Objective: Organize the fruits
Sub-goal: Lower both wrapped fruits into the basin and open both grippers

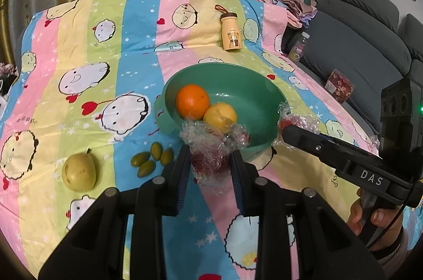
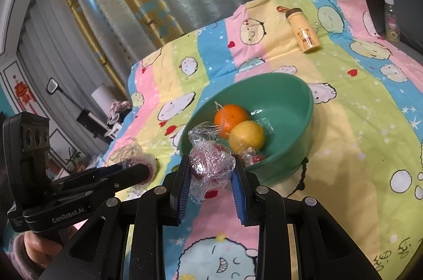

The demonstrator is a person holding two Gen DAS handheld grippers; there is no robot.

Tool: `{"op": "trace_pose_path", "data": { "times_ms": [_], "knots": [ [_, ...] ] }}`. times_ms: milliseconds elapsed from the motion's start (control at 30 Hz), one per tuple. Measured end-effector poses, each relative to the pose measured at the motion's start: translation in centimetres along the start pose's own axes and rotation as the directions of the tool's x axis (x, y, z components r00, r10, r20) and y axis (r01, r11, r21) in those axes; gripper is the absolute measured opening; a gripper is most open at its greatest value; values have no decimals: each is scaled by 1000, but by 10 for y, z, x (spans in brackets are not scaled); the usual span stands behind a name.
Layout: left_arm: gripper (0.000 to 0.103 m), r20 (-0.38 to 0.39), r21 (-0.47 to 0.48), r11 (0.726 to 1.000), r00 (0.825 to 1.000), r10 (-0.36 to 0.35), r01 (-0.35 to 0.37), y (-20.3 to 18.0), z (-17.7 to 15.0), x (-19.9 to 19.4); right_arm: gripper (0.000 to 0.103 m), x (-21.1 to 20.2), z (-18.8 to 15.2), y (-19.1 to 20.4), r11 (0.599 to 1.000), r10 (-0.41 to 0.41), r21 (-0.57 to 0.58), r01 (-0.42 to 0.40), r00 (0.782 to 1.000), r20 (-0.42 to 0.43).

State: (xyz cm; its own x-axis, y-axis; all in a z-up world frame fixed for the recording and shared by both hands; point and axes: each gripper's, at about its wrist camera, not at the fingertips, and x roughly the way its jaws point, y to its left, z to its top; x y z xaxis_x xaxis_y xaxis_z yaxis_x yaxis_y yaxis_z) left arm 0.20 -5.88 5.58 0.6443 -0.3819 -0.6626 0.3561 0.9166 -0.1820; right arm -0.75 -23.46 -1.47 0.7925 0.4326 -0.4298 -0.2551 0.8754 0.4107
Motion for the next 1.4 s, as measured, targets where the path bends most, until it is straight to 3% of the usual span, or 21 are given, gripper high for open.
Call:
{"op": "trace_pose_path", "data": {
  "times_ms": [667, 1400],
  "knots": [
    [29, -42, 68, 997, 999, 31, -28, -7, 34, 56, 31, 22, 22, -32, 998, -51, 48, 49, 998, 41],
    [29, -85, 102, 994, 995, 59, -50, -4, 47, 95, 31, 44, 30, -35, 990, -139, -17, 139, 990, 14]
  ]
}}
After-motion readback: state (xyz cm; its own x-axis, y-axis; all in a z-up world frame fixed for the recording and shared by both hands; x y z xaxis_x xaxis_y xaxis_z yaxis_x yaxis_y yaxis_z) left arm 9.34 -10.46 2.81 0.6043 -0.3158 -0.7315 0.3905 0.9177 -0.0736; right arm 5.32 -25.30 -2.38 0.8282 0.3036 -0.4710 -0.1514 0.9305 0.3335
